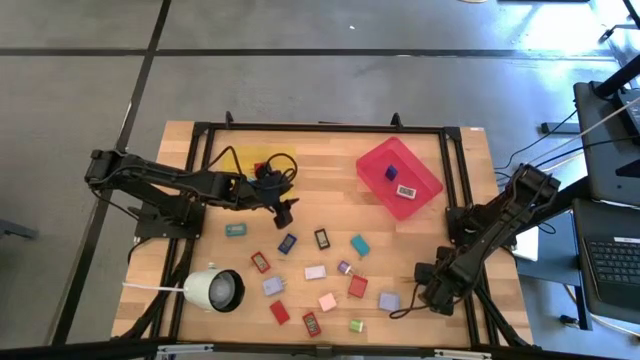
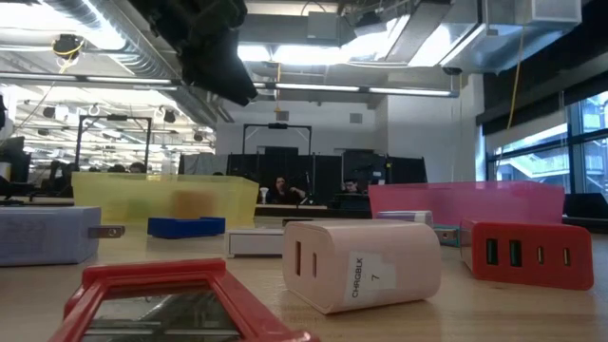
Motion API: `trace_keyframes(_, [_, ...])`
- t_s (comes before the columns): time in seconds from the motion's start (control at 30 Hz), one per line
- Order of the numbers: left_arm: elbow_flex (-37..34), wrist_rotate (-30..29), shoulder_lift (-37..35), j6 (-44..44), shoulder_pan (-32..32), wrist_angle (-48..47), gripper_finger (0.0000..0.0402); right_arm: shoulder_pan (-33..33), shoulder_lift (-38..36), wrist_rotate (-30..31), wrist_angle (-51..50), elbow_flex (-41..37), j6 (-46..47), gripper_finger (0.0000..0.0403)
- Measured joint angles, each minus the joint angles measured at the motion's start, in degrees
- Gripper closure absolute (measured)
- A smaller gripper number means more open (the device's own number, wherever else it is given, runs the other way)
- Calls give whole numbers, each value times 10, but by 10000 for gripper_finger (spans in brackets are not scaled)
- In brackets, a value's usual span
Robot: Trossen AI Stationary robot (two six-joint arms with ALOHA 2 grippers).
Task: Pick & Place Office items
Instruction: Put the right light purple charger adapter into the yellow bin
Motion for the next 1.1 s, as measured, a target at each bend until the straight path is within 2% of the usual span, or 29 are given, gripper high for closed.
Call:
trace_keyframes(0.1, [0, -12, 0, 2, 0, 13, 192, -5, -5, 46, 10, 20, -15, 194])
trace_keyframes(0.23, [0, -15, 0, 53, 0, 42, 192, -31, -19, 153, 1, 54, -60, 192])
trace_keyframes(0.53, [0, 23, 0, 197, 0, 119, 192, -164, -27, 419, -27, 168, -315, 187])
trace_keyframes(0.63, [0, 14, 0, 257, -3, 126, 192, -217, -27, 519, -5, 207, -389, 186])
trace_keyframes(0.7, [0, 1, 0, 291, -7, 134, 191, -253, -27, 560, 26, 230, -445, 185])
trace_keyframes(0.8, [0, 0, 0, 312, -13, 150, 187, -300, -27, 566, 83, 257, -566, 186])
trace_keyframes(0.87, [0, -1, 0, 323, -18, 162, 181, -332, -28, 537, 121, 266, -653, 186])
trace_keyframes(0.97, [0, -2, 0, 334, -26, 163, 171, -390, -40, 452, 179, 269, -749, 186])
trace_keyframes(1.1, [0, -28, 0, 336, -33, 163, 156, -476, -63, 340, 213, 269, -787, 186])
